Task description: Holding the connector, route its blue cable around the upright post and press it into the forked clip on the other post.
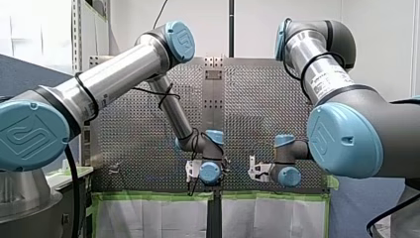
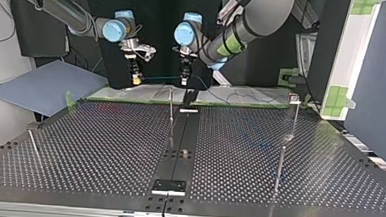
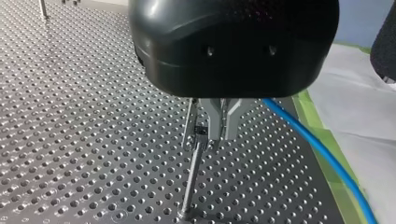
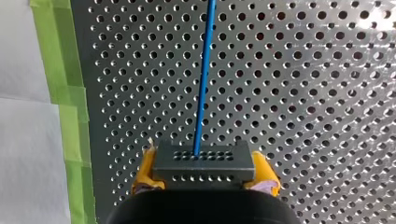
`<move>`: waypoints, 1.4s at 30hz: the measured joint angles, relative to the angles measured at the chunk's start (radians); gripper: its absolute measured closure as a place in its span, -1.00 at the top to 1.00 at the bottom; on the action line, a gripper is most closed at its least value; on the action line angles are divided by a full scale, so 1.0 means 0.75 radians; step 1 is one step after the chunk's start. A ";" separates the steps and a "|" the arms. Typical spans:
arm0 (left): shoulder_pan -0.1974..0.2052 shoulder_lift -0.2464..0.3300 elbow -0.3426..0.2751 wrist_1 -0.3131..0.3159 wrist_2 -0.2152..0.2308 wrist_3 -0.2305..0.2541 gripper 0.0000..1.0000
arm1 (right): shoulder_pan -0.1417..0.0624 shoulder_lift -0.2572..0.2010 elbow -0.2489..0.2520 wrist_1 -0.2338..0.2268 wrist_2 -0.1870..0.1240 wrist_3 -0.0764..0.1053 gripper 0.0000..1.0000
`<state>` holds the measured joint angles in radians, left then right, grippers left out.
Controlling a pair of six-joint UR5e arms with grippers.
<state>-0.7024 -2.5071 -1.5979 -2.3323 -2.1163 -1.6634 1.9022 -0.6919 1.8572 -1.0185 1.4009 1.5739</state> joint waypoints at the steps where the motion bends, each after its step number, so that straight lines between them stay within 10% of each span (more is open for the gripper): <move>1: 0.002 -0.001 0.001 -0.001 0.003 -0.002 -0.97 | -0.001 0.000 -0.006 0.007 0.000 0.000 -0.97; 42: 0.110 -0.066 0.132 -0.076 0.129 -0.086 -0.97 | -0.057 0.009 -0.062 0.044 -0.002 0.001 -0.97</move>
<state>-0.6201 -2.5564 -1.4989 -2.3890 -2.0197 -1.7278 1.8595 -0.6848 1.8106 -0.9855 1.3991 1.5748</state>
